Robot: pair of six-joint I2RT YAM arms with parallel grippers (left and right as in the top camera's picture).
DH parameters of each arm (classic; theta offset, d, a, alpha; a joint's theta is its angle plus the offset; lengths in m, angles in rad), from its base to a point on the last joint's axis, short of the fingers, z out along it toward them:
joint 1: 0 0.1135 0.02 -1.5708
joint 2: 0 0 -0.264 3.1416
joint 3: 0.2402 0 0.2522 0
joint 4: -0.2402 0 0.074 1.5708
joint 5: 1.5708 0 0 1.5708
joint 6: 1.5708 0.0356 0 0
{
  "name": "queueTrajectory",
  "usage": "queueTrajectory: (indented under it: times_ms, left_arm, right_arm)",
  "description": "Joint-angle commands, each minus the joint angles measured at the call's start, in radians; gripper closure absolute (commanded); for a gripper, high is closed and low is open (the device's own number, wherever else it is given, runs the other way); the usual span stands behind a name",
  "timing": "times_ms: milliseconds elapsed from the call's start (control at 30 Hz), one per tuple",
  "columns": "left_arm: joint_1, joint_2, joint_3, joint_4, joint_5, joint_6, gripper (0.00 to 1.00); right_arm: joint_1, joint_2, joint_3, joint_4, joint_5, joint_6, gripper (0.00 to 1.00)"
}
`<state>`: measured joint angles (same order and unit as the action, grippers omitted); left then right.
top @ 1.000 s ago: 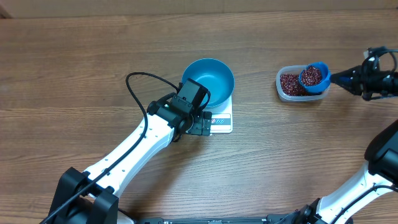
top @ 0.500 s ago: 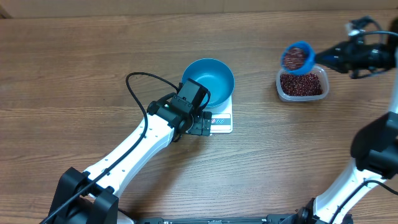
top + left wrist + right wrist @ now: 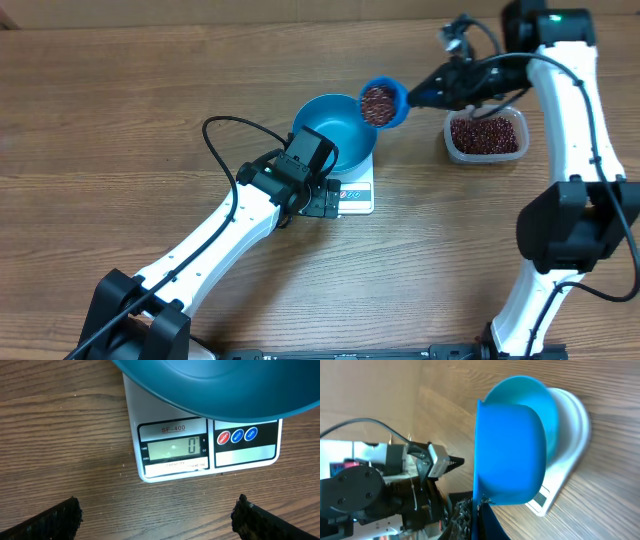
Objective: Scoop item into bowl and weigh 150g on scale
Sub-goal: 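Carry the filled scoop left over the teal bowl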
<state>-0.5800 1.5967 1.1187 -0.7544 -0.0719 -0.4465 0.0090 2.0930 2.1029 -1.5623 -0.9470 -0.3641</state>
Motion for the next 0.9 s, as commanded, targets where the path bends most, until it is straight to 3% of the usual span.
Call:
queueTrajectory:
  times_ms: [0,667,867]
  left_arm:
    - [0.004,-0.008,-0.005,0.003,0.005,-0.014,0.0]
    - [0.004,-0.008,-0.005,0.003,0.005,-0.014,0.0]
    - [0.004,-0.008,-0.005,0.003,0.005,-0.014,0.0]
  right_arm:
    - [0.046,-0.008,0.032,0.044,-0.041,0.0,0.96]
    - [0.282,-0.062,0.095,0.245,0.555,-0.008,0.96]
    - [0.305,-0.125,0.126,0.238,0.569,-0.047,0.96]
